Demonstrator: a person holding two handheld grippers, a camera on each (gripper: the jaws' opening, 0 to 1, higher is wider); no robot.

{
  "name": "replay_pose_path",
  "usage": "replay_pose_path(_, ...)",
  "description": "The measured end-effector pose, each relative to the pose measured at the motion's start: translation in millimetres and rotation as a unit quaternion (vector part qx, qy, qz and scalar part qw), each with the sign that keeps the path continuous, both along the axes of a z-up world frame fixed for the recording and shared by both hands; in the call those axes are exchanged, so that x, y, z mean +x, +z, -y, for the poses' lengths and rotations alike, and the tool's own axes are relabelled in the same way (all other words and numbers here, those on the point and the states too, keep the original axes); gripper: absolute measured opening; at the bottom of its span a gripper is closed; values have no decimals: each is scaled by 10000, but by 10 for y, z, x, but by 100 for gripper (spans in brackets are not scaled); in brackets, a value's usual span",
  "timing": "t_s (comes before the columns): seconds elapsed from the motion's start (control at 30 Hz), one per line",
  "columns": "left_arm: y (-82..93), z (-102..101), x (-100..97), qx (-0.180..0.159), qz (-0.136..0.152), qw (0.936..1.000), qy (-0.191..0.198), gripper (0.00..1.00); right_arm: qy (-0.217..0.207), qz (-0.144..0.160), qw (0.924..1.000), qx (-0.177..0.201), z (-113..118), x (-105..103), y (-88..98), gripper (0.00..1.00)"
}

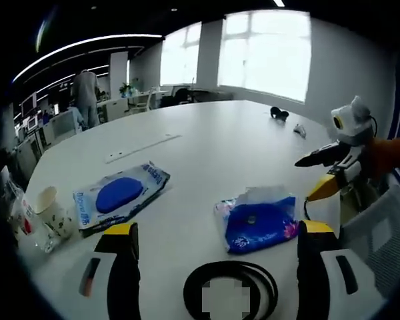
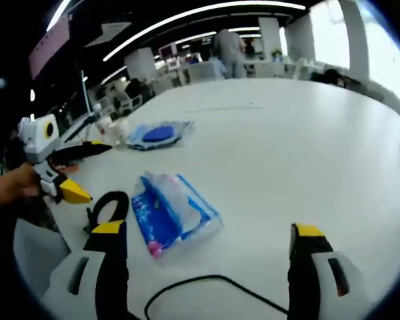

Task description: Arrange the tabletop items into an orderly group along one side of the table until the central work area is clear of visible clutter.

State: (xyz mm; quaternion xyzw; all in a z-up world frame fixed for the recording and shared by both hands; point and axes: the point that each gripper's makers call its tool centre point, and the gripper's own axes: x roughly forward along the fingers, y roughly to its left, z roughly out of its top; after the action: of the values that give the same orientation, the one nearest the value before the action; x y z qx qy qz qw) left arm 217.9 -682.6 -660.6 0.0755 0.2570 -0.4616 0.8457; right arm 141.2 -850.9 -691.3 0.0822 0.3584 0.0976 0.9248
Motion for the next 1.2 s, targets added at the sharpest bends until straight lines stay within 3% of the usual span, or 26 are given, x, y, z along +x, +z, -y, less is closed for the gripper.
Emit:
replay_pose_path(0.17, -18, 73, -38, 91, 1, 9999, -97, 99, -158, 43, 9999, 16, 20, -122, 8, 98)
replay_pose_path(0.27, -22, 120, -52, 19, -104, 9999, -57, 99, -457, 90, 9984, 330, 9, -148, 27, 97)
replay_pose_path(0.43, -42, 189, -73, 182, -43, 9997, -169, 99, -418, 79, 9988, 251, -53, -200, -3, 95)
replay_pose_path(0.8, -285, 271, -100, 472, -255, 9980, -340, 99, -716, 238, 9956, 551, -173, -148, 5, 91)
replay_pose_path(0.97, -318, 337, -104, 513, -267, 9974, -436, 99, -658, 258, 9963, 482, -219, -134, 2, 90)
replay_pose_path(1.2, -336, 390, -92, 560, -266, 9969, -486, 99, -898, 264, 9939, 580, -142, -136, -6, 86)
